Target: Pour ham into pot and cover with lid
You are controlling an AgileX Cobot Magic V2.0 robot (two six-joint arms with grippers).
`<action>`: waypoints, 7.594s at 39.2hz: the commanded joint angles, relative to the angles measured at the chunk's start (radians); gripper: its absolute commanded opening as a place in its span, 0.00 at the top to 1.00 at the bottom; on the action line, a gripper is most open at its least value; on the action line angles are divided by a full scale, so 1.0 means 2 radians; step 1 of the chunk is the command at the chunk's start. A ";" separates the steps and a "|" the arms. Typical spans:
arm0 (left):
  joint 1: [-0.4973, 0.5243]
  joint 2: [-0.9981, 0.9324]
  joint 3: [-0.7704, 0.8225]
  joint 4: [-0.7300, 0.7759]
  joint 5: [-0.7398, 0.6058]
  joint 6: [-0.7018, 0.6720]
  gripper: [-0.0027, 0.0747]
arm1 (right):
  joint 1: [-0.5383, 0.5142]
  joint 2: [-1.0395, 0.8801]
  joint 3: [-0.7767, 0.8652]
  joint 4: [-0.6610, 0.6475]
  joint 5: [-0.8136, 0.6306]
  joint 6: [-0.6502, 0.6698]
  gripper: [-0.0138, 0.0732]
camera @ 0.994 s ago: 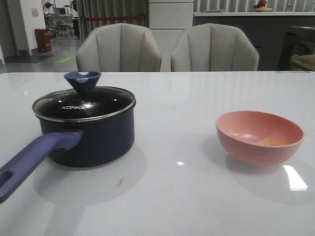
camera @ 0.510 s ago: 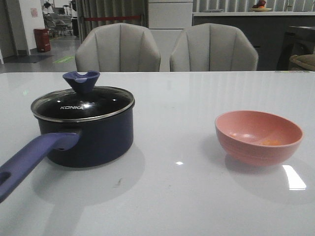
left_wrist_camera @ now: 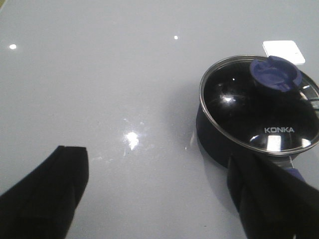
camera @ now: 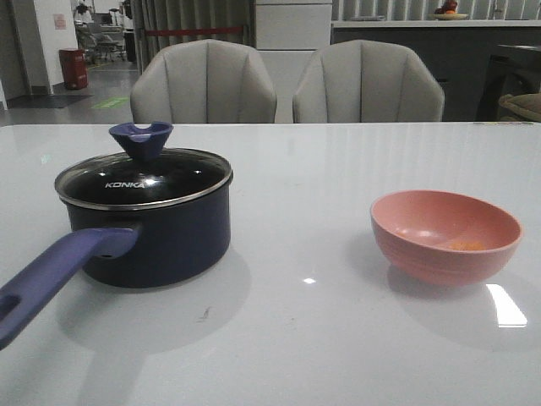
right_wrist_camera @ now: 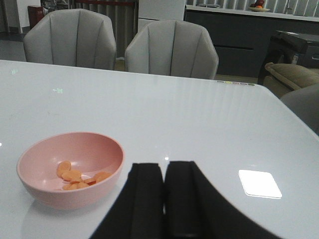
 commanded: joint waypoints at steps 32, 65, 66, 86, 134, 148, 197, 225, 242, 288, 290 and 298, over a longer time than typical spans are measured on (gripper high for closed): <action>-0.171 0.436 -0.443 0.067 0.202 -0.178 0.18 | -0.001 -0.009 -0.002 -0.007 -0.040 -0.002 0.67; -0.178 0.566 -0.572 0.061 0.302 -0.236 0.18 | -0.001 -0.010 -0.002 -0.007 -0.040 -0.002 0.67; -0.178 0.567 -0.572 0.060 0.302 -0.236 0.18 | -0.001 -0.010 -0.002 -0.007 -0.040 -0.002 0.67; -0.179 0.587 -0.573 0.049 0.324 -0.236 0.19 | -0.001 -0.010 -0.002 -0.007 -0.040 -0.002 0.67; -0.152 0.564 -0.649 0.065 0.357 -0.189 0.70 | -0.001 -0.010 -0.002 -0.007 -0.040 -0.002 0.67; -0.071 0.495 -0.573 0.060 0.328 -0.134 0.70 | -0.001 -0.010 -0.002 -0.007 -0.040 -0.002 0.67; 0.053 0.506 -0.243 0.032 0.073 -0.076 0.43 | -0.001 -0.010 -0.002 -0.007 -0.040 -0.002 0.67; 0.050 0.362 -0.229 0.040 0.110 -0.075 0.24 | -0.001 -0.010 -0.002 -0.007 -0.040 -0.002 0.67; -0.005 0.072 -0.071 0.039 -0.004 -0.075 0.24 | -0.001 -0.010 -0.002 -0.007 -0.040 -0.002 0.67; -0.078 -0.287 0.185 0.032 -0.170 -0.075 0.24 | -0.001 0.015 -0.059 0.075 -0.065 0.000 0.67; -0.078 -0.287 0.185 0.031 -0.169 -0.075 0.24 | -0.001 0.037 -0.087 0.076 -0.023 0.000 0.67; -0.084 -0.287 0.185 0.032 -0.166 -0.075 0.24 | -0.001 0.176 -0.187 0.076 0.107 -0.003 0.67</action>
